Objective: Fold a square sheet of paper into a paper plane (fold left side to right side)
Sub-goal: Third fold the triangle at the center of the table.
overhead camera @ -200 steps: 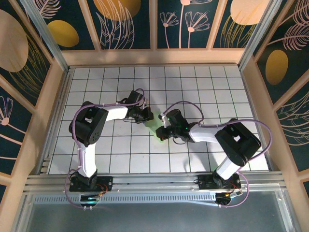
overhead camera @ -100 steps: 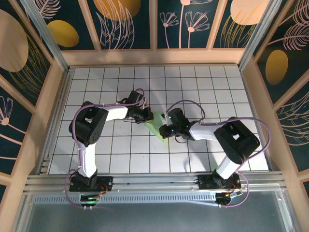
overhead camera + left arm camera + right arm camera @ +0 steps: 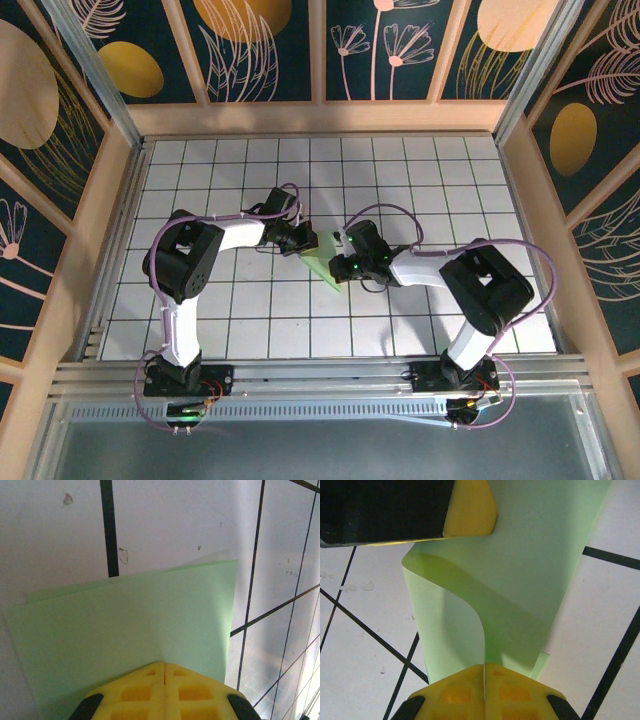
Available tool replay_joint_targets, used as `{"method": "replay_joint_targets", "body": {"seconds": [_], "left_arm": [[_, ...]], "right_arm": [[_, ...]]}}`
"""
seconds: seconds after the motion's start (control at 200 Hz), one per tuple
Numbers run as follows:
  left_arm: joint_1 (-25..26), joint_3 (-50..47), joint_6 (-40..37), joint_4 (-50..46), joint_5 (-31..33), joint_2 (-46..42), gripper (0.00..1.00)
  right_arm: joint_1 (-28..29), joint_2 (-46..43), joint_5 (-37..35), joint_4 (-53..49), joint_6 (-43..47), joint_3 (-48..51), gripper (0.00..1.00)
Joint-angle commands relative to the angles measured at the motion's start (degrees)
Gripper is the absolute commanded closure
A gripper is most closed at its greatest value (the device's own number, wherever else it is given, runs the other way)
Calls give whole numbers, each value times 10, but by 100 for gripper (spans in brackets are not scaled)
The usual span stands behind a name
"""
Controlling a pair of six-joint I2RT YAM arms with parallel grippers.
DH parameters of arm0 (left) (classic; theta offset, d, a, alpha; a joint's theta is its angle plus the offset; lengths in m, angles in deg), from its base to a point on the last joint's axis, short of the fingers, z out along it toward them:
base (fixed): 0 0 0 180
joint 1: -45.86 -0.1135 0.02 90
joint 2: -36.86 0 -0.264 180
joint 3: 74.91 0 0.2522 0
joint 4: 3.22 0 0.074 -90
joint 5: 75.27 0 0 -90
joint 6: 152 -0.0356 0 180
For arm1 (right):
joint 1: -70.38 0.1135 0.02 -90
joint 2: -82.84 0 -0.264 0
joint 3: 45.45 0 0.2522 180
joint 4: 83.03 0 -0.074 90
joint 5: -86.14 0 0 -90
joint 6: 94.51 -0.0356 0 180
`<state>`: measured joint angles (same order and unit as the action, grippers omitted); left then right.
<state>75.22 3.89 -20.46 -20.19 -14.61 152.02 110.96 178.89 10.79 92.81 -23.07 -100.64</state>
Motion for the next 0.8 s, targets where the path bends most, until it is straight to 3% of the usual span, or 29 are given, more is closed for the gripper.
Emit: {"method": "replay_joint_targets", "body": {"seconds": [0.0,0.355,0.796], "left_arm": [[0,-18,-10,-28,32,26,100],[0,-20,-3,-19,27,20,99],[-6,54,-1,-34,16,-17,79]], "right_arm": [[-4,11,2,-3,3,-9,100],[-4,31,15,-2,-3,0,100],[-3,48,11,-14,-8,7,98]]}}
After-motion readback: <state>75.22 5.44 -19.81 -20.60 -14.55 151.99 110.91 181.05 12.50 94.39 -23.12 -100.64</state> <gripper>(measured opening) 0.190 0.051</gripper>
